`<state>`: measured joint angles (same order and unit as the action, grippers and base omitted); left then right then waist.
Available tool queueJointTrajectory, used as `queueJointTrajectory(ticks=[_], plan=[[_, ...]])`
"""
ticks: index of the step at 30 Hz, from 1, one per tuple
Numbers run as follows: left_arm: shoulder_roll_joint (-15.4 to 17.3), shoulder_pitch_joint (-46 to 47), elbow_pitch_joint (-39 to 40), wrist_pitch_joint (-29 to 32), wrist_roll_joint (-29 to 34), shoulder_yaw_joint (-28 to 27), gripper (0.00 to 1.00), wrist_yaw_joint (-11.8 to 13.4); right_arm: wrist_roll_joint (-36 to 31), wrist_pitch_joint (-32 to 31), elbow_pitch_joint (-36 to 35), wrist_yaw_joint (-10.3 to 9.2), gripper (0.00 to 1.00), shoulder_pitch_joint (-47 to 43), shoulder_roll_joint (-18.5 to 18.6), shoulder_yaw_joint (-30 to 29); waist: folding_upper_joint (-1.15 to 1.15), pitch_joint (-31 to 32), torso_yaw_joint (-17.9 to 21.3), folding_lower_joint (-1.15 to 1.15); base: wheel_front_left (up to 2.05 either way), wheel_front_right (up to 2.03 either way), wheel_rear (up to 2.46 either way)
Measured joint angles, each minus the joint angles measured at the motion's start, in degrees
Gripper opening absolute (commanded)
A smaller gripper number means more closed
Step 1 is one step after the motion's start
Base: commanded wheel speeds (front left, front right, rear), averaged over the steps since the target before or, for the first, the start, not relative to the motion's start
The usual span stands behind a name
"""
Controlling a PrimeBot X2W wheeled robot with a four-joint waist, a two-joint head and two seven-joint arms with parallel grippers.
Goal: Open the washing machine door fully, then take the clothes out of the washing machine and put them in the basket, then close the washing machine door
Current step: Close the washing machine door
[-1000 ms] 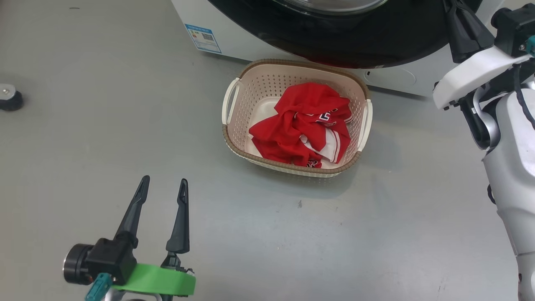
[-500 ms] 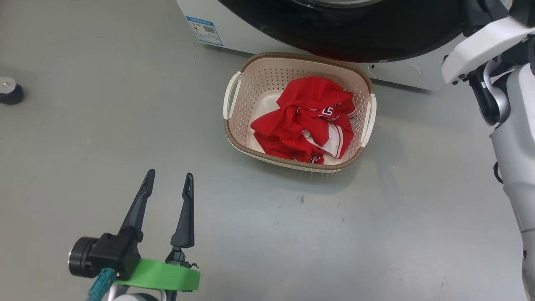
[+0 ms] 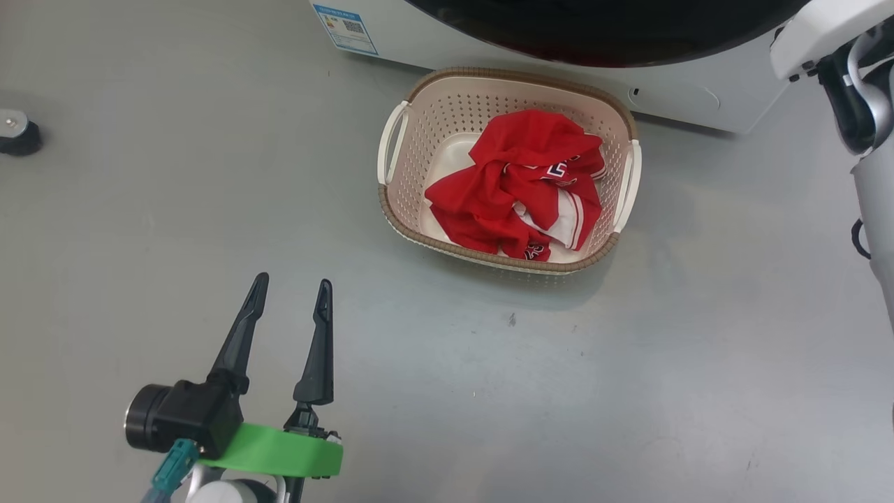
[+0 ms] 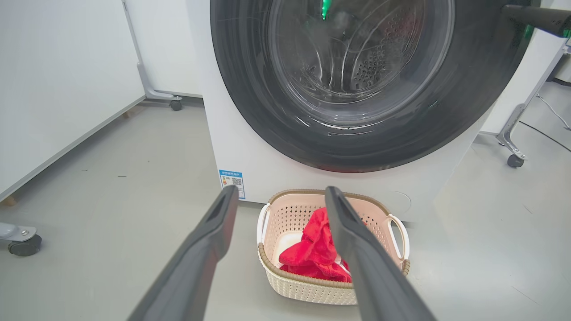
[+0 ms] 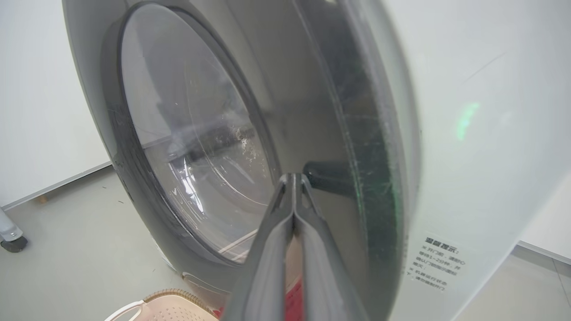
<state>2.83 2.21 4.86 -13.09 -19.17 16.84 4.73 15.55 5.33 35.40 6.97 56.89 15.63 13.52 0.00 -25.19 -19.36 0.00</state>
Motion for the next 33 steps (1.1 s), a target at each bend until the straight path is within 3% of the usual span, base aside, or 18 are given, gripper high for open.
queueJointTrajectory(ticks=[23,33], plan=[[-0.29,3.13,-2.16,-0.67,-1.44,0.49,1.00,-0.07,0.04,1.99,7.60,-0.56,0.00,7.91,1.40,-1.37,0.00,-1.95,-1.36,0.00,0.00,0.00,0.00],[-0.32,3.18,-3.77,-0.69,-1.40,-0.35,1.00,0.00,0.16,6.70,10.04,-0.54,0.00,7.11,-1.33,0.30,0.00,0.15,0.06,0.00,0.00,0.00,0.00]])
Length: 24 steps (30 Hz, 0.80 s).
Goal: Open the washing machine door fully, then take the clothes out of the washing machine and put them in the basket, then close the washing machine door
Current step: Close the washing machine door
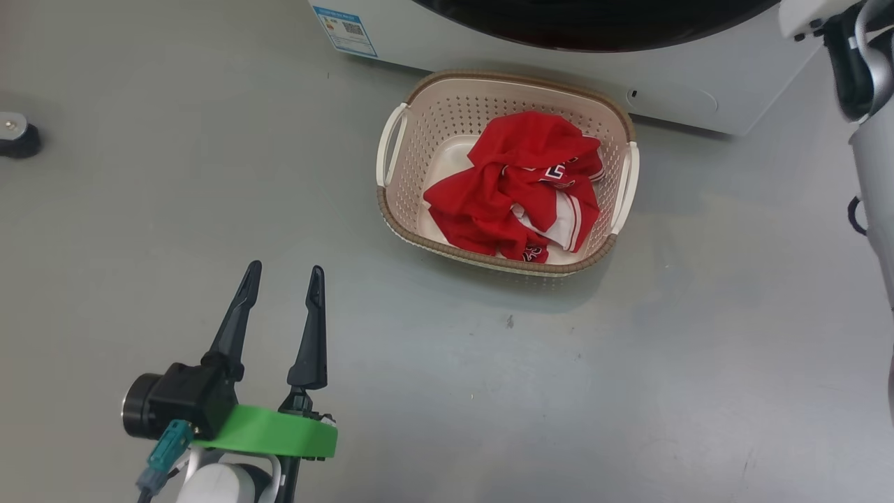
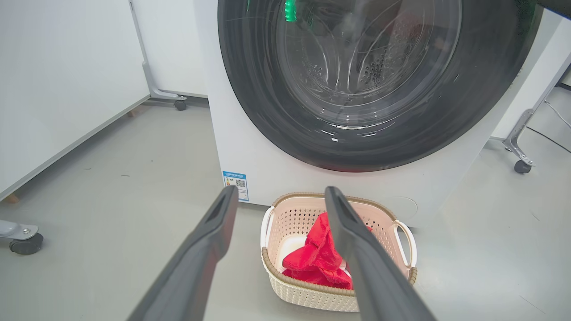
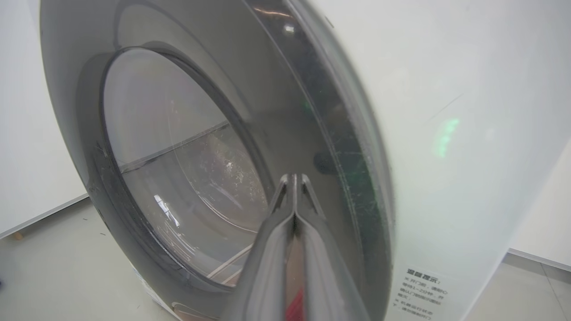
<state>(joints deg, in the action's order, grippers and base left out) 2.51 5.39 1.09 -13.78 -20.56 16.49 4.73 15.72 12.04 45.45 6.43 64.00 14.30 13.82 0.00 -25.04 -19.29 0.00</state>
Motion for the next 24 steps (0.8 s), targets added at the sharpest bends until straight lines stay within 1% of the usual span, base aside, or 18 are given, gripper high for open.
queueJointTrajectory(ticks=[9,11,12,14,15,16,17,22,24], plan=[[0.37,0.00,-1.09,-0.42,0.62,-0.69,1.00,0.01,2.36,1.93,0.43,0.15,0.00,-7.71,-3.78,0.60,0.00,2.57,2.59,0.00,0.00,0.00,0.00],[0.47,-0.01,-1.29,-0.42,0.63,-0.83,1.00,0.01,2.37,1.96,0.43,0.19,0.00,-8.63,-4.09,0.69,0.00,2.92,2.91,0.00,0.00,0.00,0.00],[0.62,-0.01,-1.47,-0.42,0.66,-0.91,1.00,0.01,2.46,1.98,0.40,0.22,0.18,-9.57,-4.43,0.70,0.00,3.30,3.25,0.00,0.00,0.00,0.00],[0.77,-0.03,-1.80,-0.42,0.66,-1.11,1.00,0.01,2.98,1.99,0.37,0.22,0.56,-11.44,-5.14,0.69,0.00,4.07,3.91,0.00,0.00,0.00,0.00],[0.90,-0.05,-1.93,-0.42,0.66,-1.22,1.00,0.02,2.98,1.99,0.31,0.23,0.56,-12.38,-5.55,0.82,0.00,4.45,4.28,0.00,0.00,0.00,0.00],[1.00,-0.07,-2.11,-0.42,0.64,-1.33,1.00,0.02,3.02,1.99,0.22,0.23,0.85,-13.26,-5.92,0.88,0.00,4.83,4.63,0.00,0.00,0.00,0.00],[1.07,-0.10,-2.29,-0.42,0.65,-1.45,1.00,0.02,3.13,2.00,0.09,0.24,1.00,-14.16,-6.34,0.89,0.00,5.24,5.00,0.00,0.00,0.00,0.00],[1.90,-0.17,-2.76,-0.42,0.73,-1.96,1.00,0.07,3.52,2.44,-1.61,0.54,1.00,-18.20,-7.66,1.09,0.00,7.24,6.97,0.00,0.00,0.00,0.00],[2.09,-0.23,-3.02,-0.41,0.73,-1.89,1.00,0.07,3.55,2.44,-3.44,0.54,1.00,-20.11,-7.81,0.89,0.00,8.12,7.72,0.00,0.00,0.00,0.00]])
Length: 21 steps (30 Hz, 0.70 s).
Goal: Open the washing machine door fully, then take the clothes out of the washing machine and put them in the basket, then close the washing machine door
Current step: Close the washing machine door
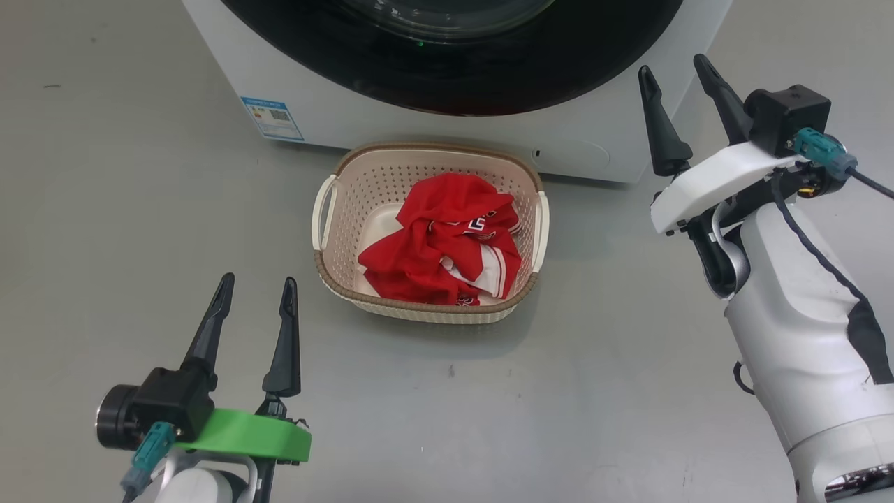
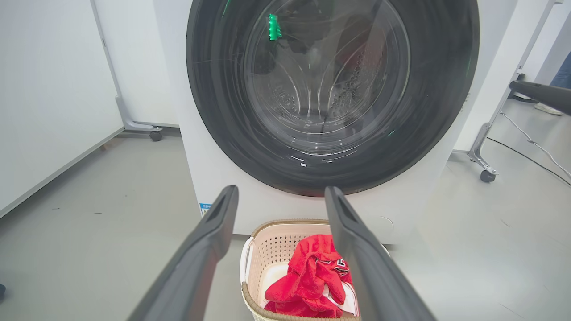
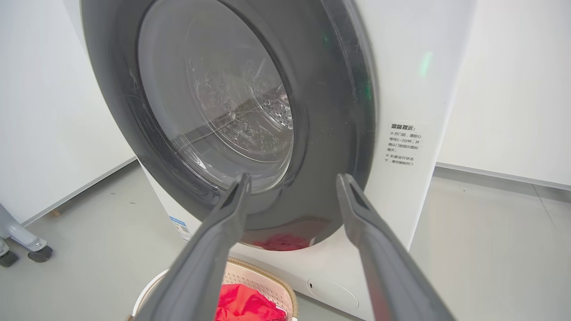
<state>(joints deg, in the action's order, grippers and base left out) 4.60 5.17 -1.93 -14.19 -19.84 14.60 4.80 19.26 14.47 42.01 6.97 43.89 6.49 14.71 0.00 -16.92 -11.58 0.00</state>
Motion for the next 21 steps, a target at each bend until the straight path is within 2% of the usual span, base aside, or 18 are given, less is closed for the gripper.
queueJointTrajectory(ticks=[13,21], plan=[[1.44,-2.77,-1.23,1.90,-0.01,-0.27,1.00,0.02,0.85,0.00,-10.02,-0.67,1.00,-14.18,-1.49,-2.19,0.00,5.47,5.56,0.00,0.00,0.00,0.00],[1.56,-4.40,-1.54,3.55,-0.10,-0.36,1.00,0.30,0.33,0.00,-14.54,-2.19,1.00,-22.89,-2.15,-2.16,0.00,8.53,8.62,0.00,0.00,0.00,0.00]])
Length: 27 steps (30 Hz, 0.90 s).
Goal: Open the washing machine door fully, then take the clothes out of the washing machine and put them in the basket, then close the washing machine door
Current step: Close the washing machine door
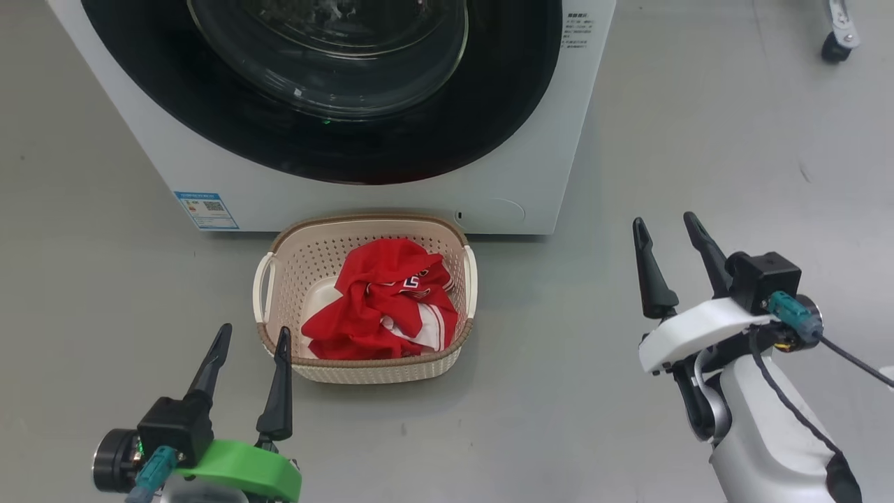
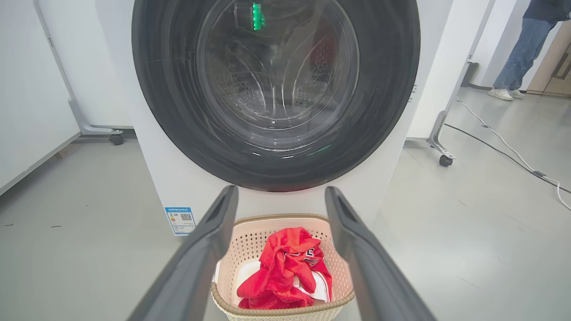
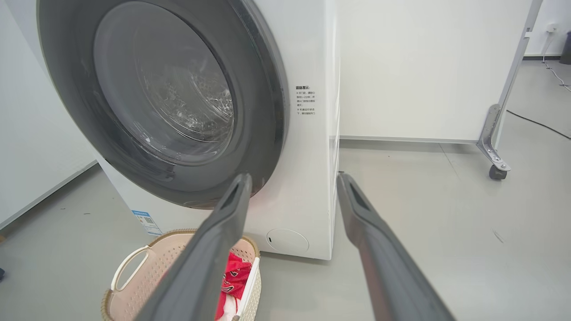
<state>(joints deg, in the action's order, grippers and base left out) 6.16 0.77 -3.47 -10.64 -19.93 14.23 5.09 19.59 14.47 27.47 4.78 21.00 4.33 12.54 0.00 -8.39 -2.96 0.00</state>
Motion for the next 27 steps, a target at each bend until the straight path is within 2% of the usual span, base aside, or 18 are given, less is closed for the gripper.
queueJointTrajectory(ticks=[14,19,27], plan=[[0.13,-3.50,0.31,2.09,0.01,-0.26,1.00,0.67,-0.58,0.00,-6.84,-1.98,1.00,-11.76,-0.70,0.08,0.00,4.10,3.27,0.00,0.00,0.00,0.00],[0.11,-4.83,0.33,2.36,0.04,-0.30,1.00,0.67,-1.05,0.00,-8.27,-2.05,1.00,-15.24,-0.76,0.15,0.00,5.37,3.64,0.00,0.00,0.00,0.00],[-0.02,-6.89,0.79,3.22,0.09,0.14,1.00,0.87,-1.22,0.00,-10.58,-3.36,1.00,-19.35,-0.79,0.16,0.00,7.11,3.55,0.00,0.00,0.00,0.00]])
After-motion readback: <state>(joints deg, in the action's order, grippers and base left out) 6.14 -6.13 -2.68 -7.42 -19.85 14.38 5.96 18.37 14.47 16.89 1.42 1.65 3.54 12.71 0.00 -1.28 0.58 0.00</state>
